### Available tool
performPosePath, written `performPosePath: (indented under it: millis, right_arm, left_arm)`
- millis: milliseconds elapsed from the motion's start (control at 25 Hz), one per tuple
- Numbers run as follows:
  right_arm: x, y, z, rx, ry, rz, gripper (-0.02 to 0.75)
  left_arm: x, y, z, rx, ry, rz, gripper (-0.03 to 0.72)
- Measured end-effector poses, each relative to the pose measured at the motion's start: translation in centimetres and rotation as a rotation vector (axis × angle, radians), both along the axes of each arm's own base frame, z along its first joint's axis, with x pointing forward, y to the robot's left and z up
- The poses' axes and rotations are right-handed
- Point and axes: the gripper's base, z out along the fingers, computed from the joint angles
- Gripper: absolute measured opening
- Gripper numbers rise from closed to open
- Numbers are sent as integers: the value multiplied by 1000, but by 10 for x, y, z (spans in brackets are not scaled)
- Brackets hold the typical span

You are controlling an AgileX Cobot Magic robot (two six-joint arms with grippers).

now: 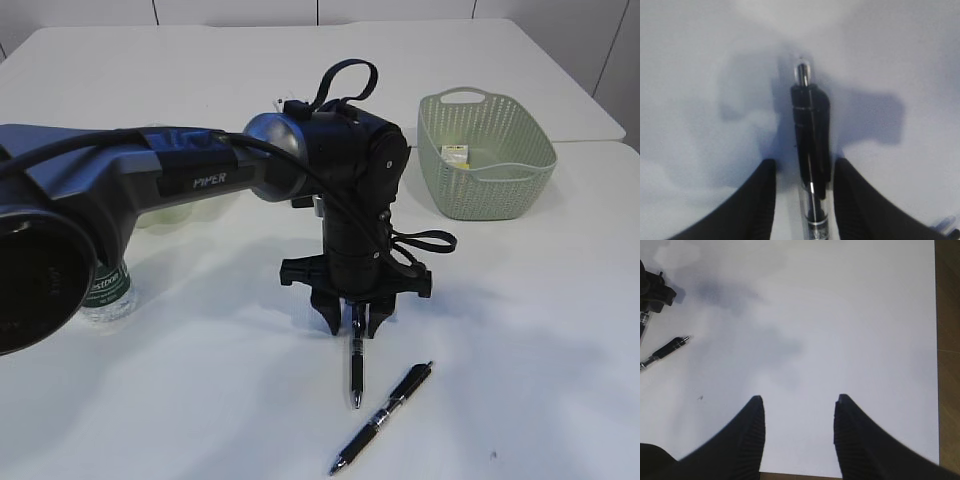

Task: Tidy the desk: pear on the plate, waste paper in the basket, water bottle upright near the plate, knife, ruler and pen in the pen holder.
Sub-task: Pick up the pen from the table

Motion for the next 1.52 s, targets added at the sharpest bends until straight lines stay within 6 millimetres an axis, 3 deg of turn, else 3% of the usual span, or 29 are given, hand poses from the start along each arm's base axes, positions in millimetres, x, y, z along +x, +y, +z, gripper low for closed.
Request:
performPosePath:
  millis: [320,480,1120,1520]
  right_arm:
    - [0,0,0,0,0,0,369]
    - [0,0,0,2,0,0,369]
    - [0,0,0,2,0,0,369]
    - [0,0,0,2,0,0,369]
  left_arm:
    - [4,-4,3,-11,-22,-14,150]
    - [10,-8,15,-18,-81,-27,87]
    - [10,-6,9,14,-65,-31,79]
    - [24,-18,57,-82,-188,-33,79]
